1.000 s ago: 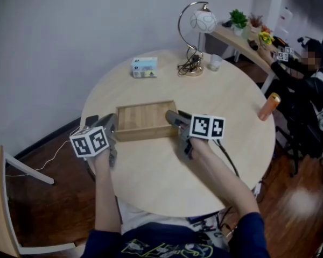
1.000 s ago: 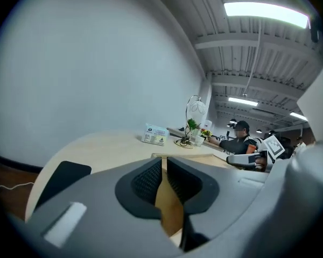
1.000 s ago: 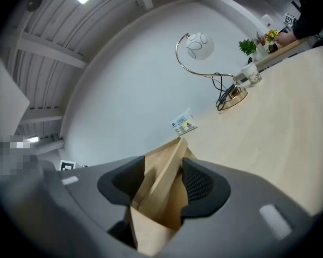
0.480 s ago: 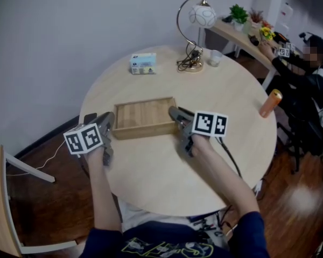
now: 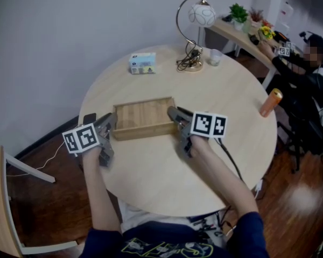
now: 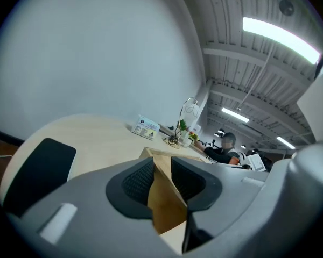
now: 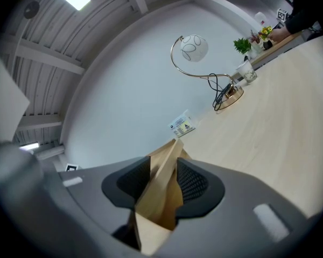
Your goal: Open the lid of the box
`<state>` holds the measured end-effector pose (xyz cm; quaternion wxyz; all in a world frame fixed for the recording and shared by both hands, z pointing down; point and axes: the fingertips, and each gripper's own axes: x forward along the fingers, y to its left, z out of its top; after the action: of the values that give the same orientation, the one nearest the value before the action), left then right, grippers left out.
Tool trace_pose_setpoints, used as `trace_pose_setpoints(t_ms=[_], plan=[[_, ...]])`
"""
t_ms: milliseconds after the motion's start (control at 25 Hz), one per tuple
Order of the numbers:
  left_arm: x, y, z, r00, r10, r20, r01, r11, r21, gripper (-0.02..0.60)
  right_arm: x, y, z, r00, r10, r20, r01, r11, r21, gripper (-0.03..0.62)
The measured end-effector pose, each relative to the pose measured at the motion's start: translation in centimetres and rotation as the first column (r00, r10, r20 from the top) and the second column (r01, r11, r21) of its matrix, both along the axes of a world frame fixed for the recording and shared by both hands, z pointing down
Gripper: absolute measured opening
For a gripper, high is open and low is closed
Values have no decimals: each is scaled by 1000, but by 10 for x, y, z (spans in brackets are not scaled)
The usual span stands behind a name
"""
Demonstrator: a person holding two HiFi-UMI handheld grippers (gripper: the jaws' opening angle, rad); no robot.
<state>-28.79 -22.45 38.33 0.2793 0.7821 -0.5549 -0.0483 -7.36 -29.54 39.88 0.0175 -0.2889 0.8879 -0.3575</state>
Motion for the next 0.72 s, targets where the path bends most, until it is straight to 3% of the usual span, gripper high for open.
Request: trace_pose_setpoints(t_ms=[200, 280, 400, 720], plan=[[-4, -4, 3, 991, -33, -130, 37, 999, 30, 80, 0, 1, 1, 1000, 8, -11, -8, 1000, 8, 143], [-7, -4, 4, 987, -60, -147, 66, 997, 36, 81, 2, 2, 3, 1000, 18, -16, -18, 1000, -6, 146], [-6, -3, 4, 989, -103, -104, 105, 994, 21, 77, 24, -1, 3, 999, 53, -13, -53, 998, -15, 138], [-6, -3, 1, 983, -183, -17, 183, 983, 26, 63, 140, -15, 4, 967, 252, 38, -250, 966, -62, 114]])
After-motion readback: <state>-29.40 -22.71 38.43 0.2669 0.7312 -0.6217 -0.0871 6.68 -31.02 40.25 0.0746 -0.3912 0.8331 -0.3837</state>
